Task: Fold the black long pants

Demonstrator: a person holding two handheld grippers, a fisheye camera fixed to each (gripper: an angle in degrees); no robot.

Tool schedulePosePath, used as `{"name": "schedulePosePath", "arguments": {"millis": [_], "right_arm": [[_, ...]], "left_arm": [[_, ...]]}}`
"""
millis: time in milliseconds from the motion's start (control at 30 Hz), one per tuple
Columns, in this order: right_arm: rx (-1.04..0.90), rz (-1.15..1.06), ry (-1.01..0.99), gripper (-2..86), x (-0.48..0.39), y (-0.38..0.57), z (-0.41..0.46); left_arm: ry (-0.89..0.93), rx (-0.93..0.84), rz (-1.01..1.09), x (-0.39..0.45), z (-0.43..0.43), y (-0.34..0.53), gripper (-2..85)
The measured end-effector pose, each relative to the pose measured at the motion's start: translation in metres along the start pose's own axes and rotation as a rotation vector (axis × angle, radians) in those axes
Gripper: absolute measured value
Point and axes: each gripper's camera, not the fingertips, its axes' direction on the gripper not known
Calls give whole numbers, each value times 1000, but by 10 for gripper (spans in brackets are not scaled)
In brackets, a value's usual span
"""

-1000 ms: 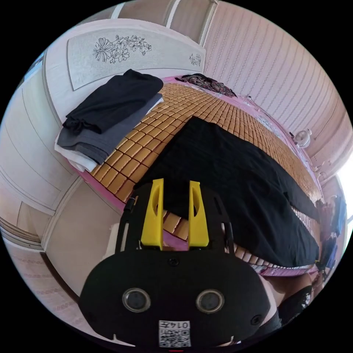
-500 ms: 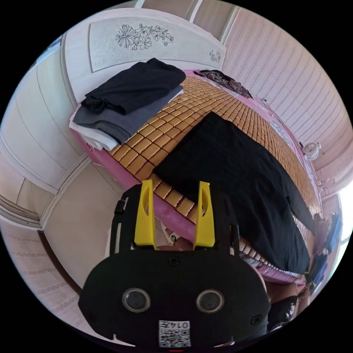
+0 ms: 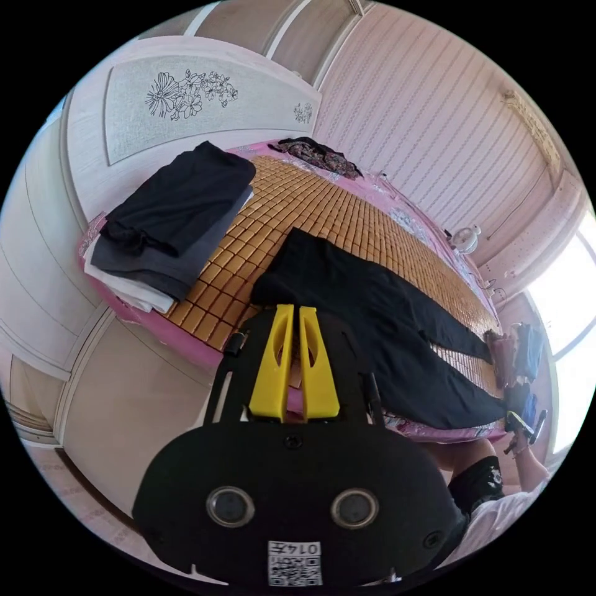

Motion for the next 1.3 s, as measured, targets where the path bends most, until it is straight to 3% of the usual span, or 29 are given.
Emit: {"name": "schedulePosePath", "arguments": {"millis": [300, 400, 500, 633, 700, 767, 967, 1167, 1300], "right_arm": [[-106, -93, -39, 23, 1, -153, 33], [-172, 77, -125, 44, 8, -220, 69], [-222, 119, -141, 78, 3, -246, 101], [-266, 98, -34, 94, -4, -235, 139], [-280, 88, -31, 93, -5, -227, 150], [-210, 98, -57, 84, -1, -216, 146], [-249, 31, -73, 58, 12, -184, 133], [-303, 5, -143, 50, 31, -94, 91], [-294, 49, -185, 60, 49, -45, 60]], "left_arm": [[42, 82, 78, 42, 13, -105, -6], [72, 87, -31, 48, 48, -142, 14], [-20, 64, -148, 57, 76, -150, 43], [-114, 60, -11, 92, 93, -140, 40], [-186, -13, 62, 105, 108, -137, 25], [-293, -212, 138, 115, 139, -133, 5], [-376, -264, 262, 138, 138, -134, -9], [-343, -389, 312, 128, 112, -120, -10], [-294, -341, 257, 125, 81, -108, -10]]}}
